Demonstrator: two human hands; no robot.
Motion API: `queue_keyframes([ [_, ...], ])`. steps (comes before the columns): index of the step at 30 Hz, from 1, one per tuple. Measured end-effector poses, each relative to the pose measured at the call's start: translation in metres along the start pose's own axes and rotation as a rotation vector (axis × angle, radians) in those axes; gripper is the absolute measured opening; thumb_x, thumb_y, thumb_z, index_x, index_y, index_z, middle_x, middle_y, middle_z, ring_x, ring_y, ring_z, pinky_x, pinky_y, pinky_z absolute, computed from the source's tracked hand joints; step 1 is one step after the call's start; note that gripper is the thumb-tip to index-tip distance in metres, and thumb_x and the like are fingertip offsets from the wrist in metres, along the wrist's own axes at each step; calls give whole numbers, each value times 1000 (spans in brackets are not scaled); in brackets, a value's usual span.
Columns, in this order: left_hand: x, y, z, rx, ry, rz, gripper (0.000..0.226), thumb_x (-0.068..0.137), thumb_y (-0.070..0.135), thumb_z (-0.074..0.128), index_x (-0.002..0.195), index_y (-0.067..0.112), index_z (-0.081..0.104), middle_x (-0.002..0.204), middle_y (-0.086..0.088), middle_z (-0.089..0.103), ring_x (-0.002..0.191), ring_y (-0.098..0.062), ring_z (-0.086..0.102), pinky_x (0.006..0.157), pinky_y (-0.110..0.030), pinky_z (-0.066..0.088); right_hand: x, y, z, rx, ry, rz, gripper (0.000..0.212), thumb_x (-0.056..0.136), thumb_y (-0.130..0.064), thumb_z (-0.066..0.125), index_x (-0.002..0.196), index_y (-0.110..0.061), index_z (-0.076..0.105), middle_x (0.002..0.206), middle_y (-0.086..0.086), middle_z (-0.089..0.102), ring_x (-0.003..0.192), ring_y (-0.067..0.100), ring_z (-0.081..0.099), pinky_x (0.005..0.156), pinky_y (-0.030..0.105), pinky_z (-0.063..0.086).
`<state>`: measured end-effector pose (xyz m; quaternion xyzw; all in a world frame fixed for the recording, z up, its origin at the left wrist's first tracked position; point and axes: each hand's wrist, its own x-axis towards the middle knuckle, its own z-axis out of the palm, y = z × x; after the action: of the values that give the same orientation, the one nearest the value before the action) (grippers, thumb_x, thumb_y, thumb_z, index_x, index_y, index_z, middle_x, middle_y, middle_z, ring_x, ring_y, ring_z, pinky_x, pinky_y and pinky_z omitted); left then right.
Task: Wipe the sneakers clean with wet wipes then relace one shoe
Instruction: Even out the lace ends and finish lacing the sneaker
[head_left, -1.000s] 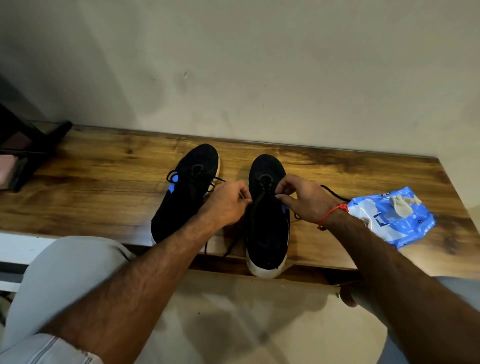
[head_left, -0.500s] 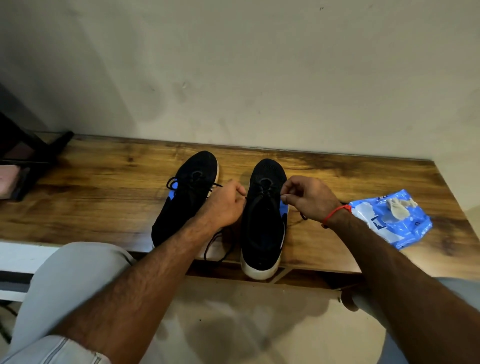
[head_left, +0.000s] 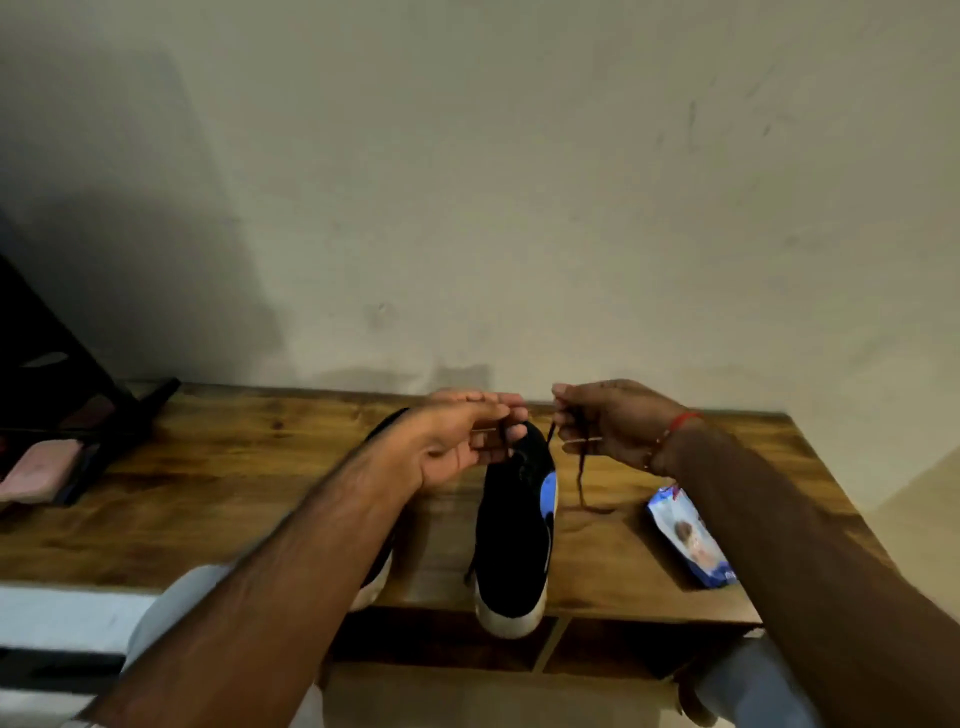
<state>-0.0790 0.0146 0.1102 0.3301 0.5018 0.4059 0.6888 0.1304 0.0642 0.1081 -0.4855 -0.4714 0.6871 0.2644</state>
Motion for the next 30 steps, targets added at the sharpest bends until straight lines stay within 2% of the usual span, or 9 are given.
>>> queue_keyframes([
  [3,-22,45,19,-203,-83,69,30,102,-2,47,129,-4,59,99,-12,73,79,-17,75,77,-32,61,-16,-46,7,159,13,-72,15,85,-30,69,88,-15,69,84,1,71,76,15,65,89,38,49],
  [6,-49,88,35,-314,-129,156,27,99,-6,43,115,-4,64,101,-14,73,86,-19,75,83,-33,61,-36,-84,14,259,36,-152,17,92,-27,61,95,-13,70,93,4,73,88,20,67,96,41,47],
  [8,-60,107,42,-332,-133,213,27,96,-10,41,108,-2,63,98,-12,73,91,-21,75,86,-34,61,-47,-101,19,301,54,-206,23,94,-16,52,106,-8,70,98,7,75,96,22,67,98,43,46],
  [11,-75,128,53,-292,-80,291,21,97,-10,48,111,-3,62,98,-14,74,87,-24,76,77,-35,64,-64,-122,27,263,69,-337,33,92,-2,47,119,-6,66,105,6,75,102,22,68,98,43,47],
  [14,-82,135,61,-99,83,386,17,101,6,58,113,-2,66,102,-15,76,82,-24,77,64,-33,63,-75,-134,36,169,117,-446,28,93,-3,57,120,-7,66,109,5,75,105,22,70,94,41,48],
  [18,-81,132,61,165,286,540,19,105,16,55,111,7,71,95,-6,78,68,-16,73,58,-30,59,-82,-138,44,62,222,-544,20,94,-15,65,112,-9,68,103,4,76,90,21,72,89,39,48],
  [22,-82,131,66,157,233,502,16,102,14,60,113,16,70,98,2,79,69,-12,72,57,-28,55,-82,-135,49,-121,378,-652,20,96,-29,63,97,-12,74,75,0,73,58,15,57,67,30,47],
  [25,-81,128,67,339,318,535,11,97,22,69,108,22,72,91,9,79,55,-8,63,51,-24,46,-77,-135,52,-113,425,-698,22,95,-29,64,88,-13,77,62,-3,58,53,15,42,55,25,40],
  [30,-75,130,72,352,400,651,15,97,33,68,105,24,76,81,2,70,41,-5,36,39,-21,29,-72,-134,52,-166,472,-744,19,95,-33,64,91,-21,78,73,-7,61,58,7,47,66,27,42],
])
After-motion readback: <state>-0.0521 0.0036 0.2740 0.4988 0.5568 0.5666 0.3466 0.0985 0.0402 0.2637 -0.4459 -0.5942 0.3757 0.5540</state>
